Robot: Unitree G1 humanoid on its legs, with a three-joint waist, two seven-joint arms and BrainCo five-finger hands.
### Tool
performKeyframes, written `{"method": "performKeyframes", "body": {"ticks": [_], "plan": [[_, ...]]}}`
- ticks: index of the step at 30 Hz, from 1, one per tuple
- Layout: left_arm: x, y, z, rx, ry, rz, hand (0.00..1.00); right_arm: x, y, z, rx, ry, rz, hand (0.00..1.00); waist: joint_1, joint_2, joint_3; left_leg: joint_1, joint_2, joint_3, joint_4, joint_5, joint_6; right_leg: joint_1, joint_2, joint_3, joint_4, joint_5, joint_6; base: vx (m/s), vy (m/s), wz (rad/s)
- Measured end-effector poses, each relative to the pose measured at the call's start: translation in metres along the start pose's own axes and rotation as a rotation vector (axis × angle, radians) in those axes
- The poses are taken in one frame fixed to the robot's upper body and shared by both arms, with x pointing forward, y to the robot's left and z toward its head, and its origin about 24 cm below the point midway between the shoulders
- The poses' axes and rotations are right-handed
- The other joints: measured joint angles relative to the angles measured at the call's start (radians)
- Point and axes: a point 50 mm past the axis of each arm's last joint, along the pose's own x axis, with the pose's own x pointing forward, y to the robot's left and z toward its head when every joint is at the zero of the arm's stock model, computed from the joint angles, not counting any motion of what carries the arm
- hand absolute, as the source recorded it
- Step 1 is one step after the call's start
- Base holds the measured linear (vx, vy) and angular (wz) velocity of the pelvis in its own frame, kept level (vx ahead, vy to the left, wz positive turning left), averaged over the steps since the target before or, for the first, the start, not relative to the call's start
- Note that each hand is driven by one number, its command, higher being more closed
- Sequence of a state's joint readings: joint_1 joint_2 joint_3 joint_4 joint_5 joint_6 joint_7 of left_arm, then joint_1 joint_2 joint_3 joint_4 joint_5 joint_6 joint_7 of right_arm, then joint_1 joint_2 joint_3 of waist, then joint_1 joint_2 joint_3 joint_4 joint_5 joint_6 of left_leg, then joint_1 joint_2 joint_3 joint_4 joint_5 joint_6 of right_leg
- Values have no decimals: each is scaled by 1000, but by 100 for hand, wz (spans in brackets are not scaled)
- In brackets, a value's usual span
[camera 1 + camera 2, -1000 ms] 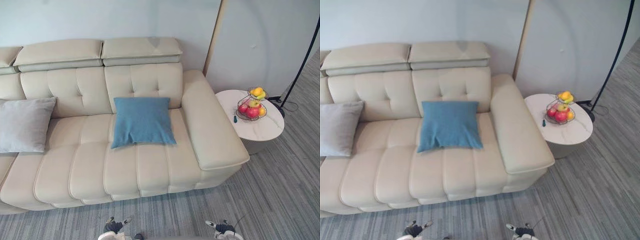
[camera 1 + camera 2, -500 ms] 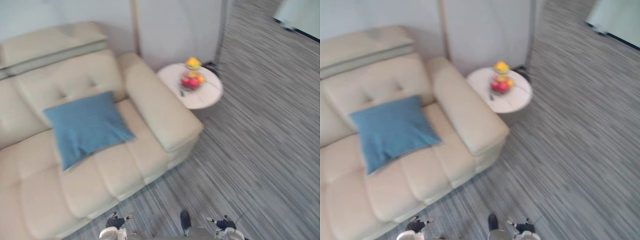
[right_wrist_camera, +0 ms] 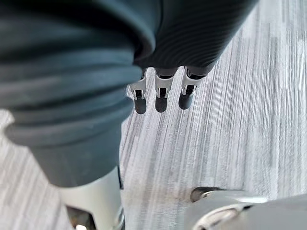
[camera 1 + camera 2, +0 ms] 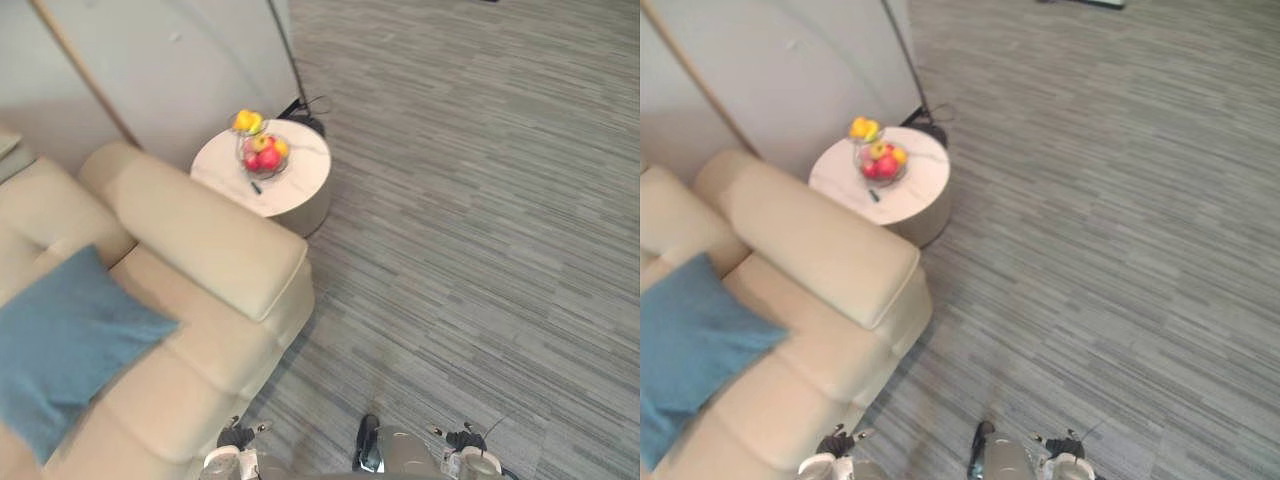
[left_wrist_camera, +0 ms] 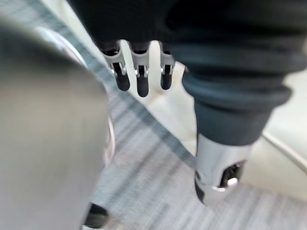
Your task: Pick up cushions and gather them together orderly.
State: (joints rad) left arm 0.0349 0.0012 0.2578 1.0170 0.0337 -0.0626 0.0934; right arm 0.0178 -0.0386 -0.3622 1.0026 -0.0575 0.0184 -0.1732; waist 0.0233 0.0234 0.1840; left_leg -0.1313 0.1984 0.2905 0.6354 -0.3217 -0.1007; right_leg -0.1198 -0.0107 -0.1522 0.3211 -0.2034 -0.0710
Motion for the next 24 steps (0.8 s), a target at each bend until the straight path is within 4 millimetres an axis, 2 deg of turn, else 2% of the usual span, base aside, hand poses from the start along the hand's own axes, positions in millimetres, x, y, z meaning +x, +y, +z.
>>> {"method": "performKeyframes", "body": {"ticks": [2, 3, 4, 5, 6, 7, 8, 9, 10, 11, 12, 13, 14, 15, 16, 18, 19, 21, 24], "plan": [[0, -4, 5, -18, -23, -5, 0, -1, 6, 1, -32, -10, 23, 0, 23, 2, -1, -84, -79, -166, -103, 12, 16, 1, 31, 120, 6, -6, 6, 201, 153, -189], [0, -4, 5, -22, -25, -5, 0, -1, 8, 1, -40, -11, 27, 0, 25, 2, -1, -92, -89, -192, -128, 20, 25, 1, 34, 139, 9, -9, 10, 132, 163, -155], [0, -4, 4, -36, -26, -2, 0, -1, 7, 1, -43, -15, 28, 0, 27, 5, -4, -99, -102, -253, -198, 46, 57, 1, 49, 191, 22, -22, 23, 224, 275, -166], [-1, -3, 2, -57, -18, 3, 0, -2, 7, -1, -46, -11, 27, 0, 30, 19, -21, -75, -91, -245, -218, 122, 36, 3, 67, 248, 39, -41, 39, 219, 253, -165], [-1, -1, 2, -56, -17, 8, 0, -2, 6, -3, -48, -4, 26, 0, 30, 7, -28, -66, -90, -217, -218, 114, 38, 3, 62, 264, 40, -45, 45, 367, 363, -173], [-2, 7, -5, -51, 0, 26, 0, -6, 15, -12, -37, 15, 48, 0, 27, -17, -64, -39, -86, -121, -250, 97, 49, -4, 28, 277, 36, -42, 62, 353, 296, -137], [-1, 10, -4, -46, -1, 31, 0, -7, 16, -17, -36, 29, 49, 0, 28, -34, -76, -17, -85, -73, -263, 92, 55, -11, 9, 273, 40, -36, 78, 300, 236, -134], [-1, 11, -3, -44, -2, 33, 0, -8, 17, -18, -35, 33, 53, 0, 30, -41, -80, -6, -84, -50, -271, 88, 58, -14, 3, 266, 42, -36, 79, 263, 165, -136], [0, 13, -4, -37, 9, 36, 0, -9, 20, -19, -28, 35, 64, 0, 31, -51, -87, 43, -80, 34, -304, 89, 59, -24, -22, 197, 49, -25, 100, 150, 82, -100], [0, 13, -4, -36, 11, 35, 0, -9, 20, -18, -27, 34, 64, 0, 32, -51, -87, 50, -80, 44, -309, 89, 59, -26, -25, 183, 50, -23, 104, 226, 121, -134], [0, 12, -5, -23, 18, 28, 0, -8, 21, -16, -24, 29, 64, 0, 34, -46, -85, 84, -71, 96, -328, 89, 59, -32, -45, 87, 62, -9, 125, 141, 61, -122], [0, 11, -6, 12, 26, 16, 0, -8, 24, -12, -27, 20, 71, 0, 32, -43, -85, 116, -64, 149, -345, 89, 59, -37, -83, -72, 58, 7, 107, 207, 57, -135], [0, 10, -6, 27, 28, 11, 0, -8, 25, -11, -28, 17, 74, 0, 31, -43, -85, 124, -64, 158, -348, 89, 59, -37, -99, -146, 50, 11, 101, 215, -18, -124], [1, 8, -5, 54, 33, -3, 0, -7, 26, -9, -32, 13, 77, 0, 30, -42, -84, 142, -66, 182, -361, 89, 59, -38, -115, -268, 41, 16, 78, 193, -58, -102], [2, 5, -4, 63, 38, -11, 0, -6, 26, -6, -35, 7, 76, 0, 30, -34, -81, 161, -67, 190, -378, 90, 59, -38, -114, -324, 40, 25, 59, 210, -99, -138], [2, -5, -6, 87, 51, -44, 0, -1, 17, 0, -54, -2, 56, 0, 21, 5, -75, 202, -73, 209, -417, 98, 45, -36, -102, -340, 30, 35, 43, 214, -96, -117], [1, -15, -7, 108, 58, -74, 0, 0, 6, -3, -66, 10, 30, 0, 6, 34, -80, 220, -84, 223, -430, 107, 32, -22, -90, -315, -4, 37, 40, 193, -47, -65], [1, -18, -7, 130, 61, -86, 0, 2, -1, -5, -66, 23, 10, 0, -1, 43, -80, 237, -85, 223, -409, 117, 24, -1, -79, -281, -37, 37, 40, 185, -14, -71], [2, -18, -3, 138, 49, -86, 0, 2, -3, -7, -56, 31, 2, 0, -14, 37, -67, 205, -26, 221, -165, 120, 19, 66, -50, -231, -82, 36, 40, 165, -43, -74]]}}
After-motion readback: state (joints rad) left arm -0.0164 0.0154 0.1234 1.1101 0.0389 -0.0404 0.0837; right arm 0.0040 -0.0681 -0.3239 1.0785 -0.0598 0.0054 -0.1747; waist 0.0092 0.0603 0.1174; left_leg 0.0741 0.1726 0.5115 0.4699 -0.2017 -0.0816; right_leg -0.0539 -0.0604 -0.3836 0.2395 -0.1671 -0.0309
